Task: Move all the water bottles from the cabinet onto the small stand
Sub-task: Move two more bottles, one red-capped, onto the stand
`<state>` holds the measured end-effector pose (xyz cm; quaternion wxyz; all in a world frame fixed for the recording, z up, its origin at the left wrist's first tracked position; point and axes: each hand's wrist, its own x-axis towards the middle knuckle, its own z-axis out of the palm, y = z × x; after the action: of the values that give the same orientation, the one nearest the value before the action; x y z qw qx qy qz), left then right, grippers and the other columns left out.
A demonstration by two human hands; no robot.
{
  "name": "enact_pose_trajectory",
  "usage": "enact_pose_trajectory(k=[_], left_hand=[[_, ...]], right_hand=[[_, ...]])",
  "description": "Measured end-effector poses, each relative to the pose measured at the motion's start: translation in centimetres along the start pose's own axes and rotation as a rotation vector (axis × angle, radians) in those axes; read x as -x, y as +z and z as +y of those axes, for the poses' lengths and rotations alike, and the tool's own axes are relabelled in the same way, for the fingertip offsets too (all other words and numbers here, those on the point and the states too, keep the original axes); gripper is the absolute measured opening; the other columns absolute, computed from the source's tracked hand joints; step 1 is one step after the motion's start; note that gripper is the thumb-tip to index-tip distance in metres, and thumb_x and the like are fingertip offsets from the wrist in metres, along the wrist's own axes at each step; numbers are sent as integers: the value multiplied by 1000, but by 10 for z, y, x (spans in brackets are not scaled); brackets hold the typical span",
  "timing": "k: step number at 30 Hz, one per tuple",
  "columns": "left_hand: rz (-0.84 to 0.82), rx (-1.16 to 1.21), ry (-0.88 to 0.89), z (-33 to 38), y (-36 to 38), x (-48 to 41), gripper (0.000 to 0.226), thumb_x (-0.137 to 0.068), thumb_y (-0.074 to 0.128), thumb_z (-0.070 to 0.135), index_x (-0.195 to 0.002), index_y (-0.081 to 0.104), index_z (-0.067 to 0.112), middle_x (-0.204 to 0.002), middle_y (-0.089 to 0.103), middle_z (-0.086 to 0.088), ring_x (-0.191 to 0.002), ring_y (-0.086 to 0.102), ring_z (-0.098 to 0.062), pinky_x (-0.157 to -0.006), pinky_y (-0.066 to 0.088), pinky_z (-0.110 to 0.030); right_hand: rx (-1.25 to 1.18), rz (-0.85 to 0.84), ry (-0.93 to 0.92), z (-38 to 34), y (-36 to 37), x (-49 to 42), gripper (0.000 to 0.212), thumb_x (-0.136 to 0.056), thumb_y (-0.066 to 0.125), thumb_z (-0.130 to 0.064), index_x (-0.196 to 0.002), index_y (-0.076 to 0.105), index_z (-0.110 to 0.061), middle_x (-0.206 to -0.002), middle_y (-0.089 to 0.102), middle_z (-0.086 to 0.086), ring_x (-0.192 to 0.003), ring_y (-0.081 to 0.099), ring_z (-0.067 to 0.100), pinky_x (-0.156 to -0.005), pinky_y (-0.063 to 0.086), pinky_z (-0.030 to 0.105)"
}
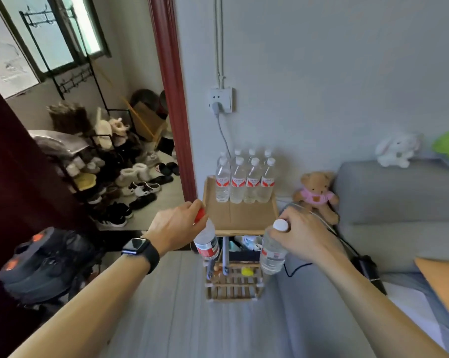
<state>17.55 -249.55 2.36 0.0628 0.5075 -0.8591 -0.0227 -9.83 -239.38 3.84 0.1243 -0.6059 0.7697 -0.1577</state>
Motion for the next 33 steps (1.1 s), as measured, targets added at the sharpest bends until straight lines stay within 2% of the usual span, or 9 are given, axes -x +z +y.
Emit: enact_pose_trajectory(k=[2,4,9,12,17,22,25,28,33], left_hand=[[-2,47,-26,-6,10,-33,32,-99,32,53,-111,47,27,-98,63,5,-77,61,-20,-63,48,-34],[-10,80,-31,-12,21,-68,32,-99,31,54,-111,46,28,-98,62,6,-76,61,-19,-64,51,-36],[-68,143,-9,-23,55,-137,32,-99,33,54,-111,45,27,-97,57,8,-75,61,-19,-69,54,-40],[-107,142,41,-30,71,-171,36,-100,31,54,-118,43,26,-100,58,6,-77,61,-18,-68,54,-38],[-179,156,98,-42,82,-216,33,-99,33,54,-113,47,27,-103,58,8,-78,59,-14,-64,46,-29],[-209,176,106,-48,93,-246,37,-101,33,53,-121,46,26,-112,58,4,-83,60,-19,-68,49,-33],[-194,195,101,-45,99,-255,36,-101,33,52,-122,45,26,-109,57,5,-77,56,-15,-64,45,-30],[-177,208,141,-43,102,-257,31,-99,36,54,-116,46,31,-97,55,10,-74,56,-12,-61,43,-26],[-284,359,146,-59,102,-260,37,-88,54,54,-123,45,48,-112,57,17,-96,58,-8,-83,53,-33]], right_hand=[[22,9,-3,-1,4,-38,30,-80,59,-58,-86,51,-29,-82,64,-9,-80,60,18,-66,49,34],[27,19,1,-2,13,-74,33,-81,57,-61,-87,52,-28,-80,65,-9,-77,61,18,-62,47,33],[0,1,31,-10,37,-147,29,-81,57,-57,-82,46,-30,-78,61,-8,-75,57,19,-52,33,32],[-21,-7,44,-15,51,-183,26,-83,56,-54,-86,44,-31,-77,55,-11,-79,56,19,-57,37,34],[-63,-36,81,-15,82,-228,24,-80,55,-55,-89,45,-35,-83,58,-11,-78,58,17,-61,48,37],[-71,-79,70,-19,98,-264,23,-80,51,-56,-88,46,-34,-80,59,-11,-73,57,12,-67,52,40],[-75,-94,31,-23,104,-280,27,-84,54,-50,-99,47,-29,-79,61,-10,-71,57,8,-60,47,31],[-110,-110,-10,-27,107,-283,17,-87,55,-45,-90,47,-30,-73,59,-10,-64,53,3,-51,32,21],[-114,-142,-34,-22,114,-286,23,-87,52,-55,-89,45,-33,-78,57,-13,-70,54,3,-54,37,24]])
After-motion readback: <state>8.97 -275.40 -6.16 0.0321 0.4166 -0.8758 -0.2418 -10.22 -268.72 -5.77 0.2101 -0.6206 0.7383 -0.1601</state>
